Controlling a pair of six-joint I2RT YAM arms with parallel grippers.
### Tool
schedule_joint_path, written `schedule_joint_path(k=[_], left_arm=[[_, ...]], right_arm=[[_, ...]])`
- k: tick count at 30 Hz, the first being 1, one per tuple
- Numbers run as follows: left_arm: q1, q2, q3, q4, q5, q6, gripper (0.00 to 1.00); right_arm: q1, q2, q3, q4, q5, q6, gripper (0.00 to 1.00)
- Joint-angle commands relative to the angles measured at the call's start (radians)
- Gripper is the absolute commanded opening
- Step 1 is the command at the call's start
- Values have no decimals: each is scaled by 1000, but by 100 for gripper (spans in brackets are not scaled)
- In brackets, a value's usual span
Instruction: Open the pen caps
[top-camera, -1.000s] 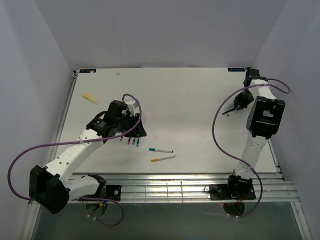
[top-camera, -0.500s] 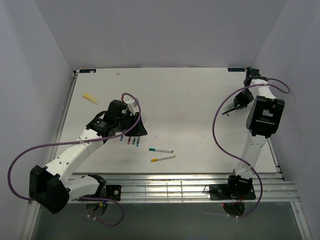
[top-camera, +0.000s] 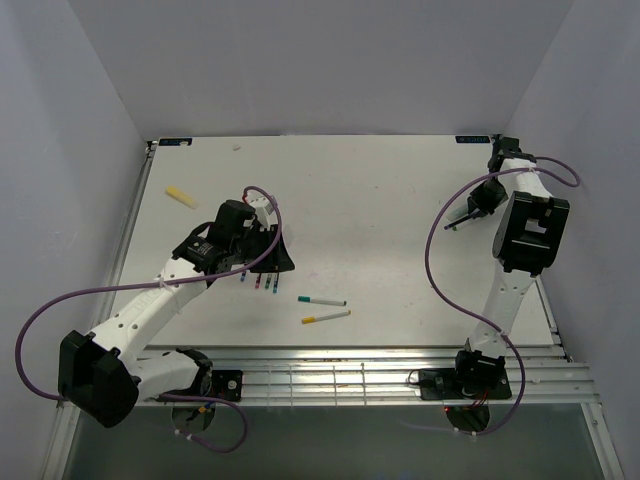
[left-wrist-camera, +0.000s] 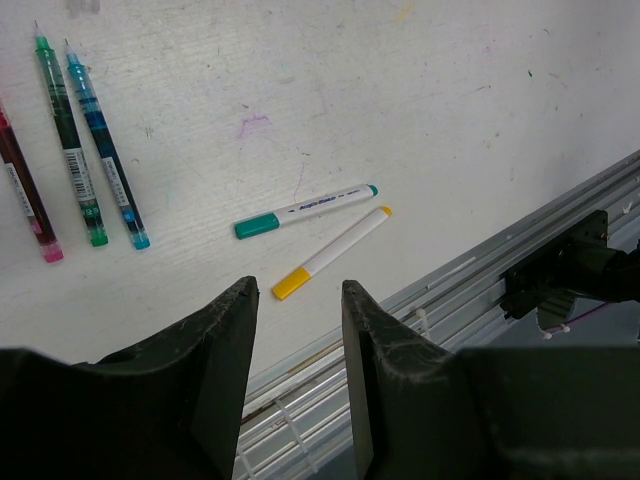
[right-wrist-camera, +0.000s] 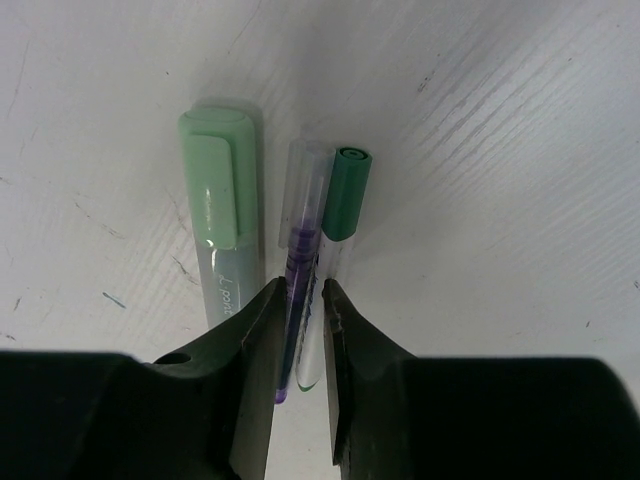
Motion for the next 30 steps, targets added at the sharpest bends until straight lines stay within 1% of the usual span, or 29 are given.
schedule_joint_path(k=[1,7,25,30], left_arm=[[-1,-4,7,21,-5,3,49],[-1,-4,4,27,-2,6,49],[-1,-7,-7,28,0,-3,49],[-1,-4,-6,31,1,-5,50]], right_arm=[[-6,-27,-15,20,-10,8,28],[-6,-64,-25,23,-10,2,28],[-6,-64,-12,26,-28,0,26],[-6,-100,-63,29,-16,-11,26]])
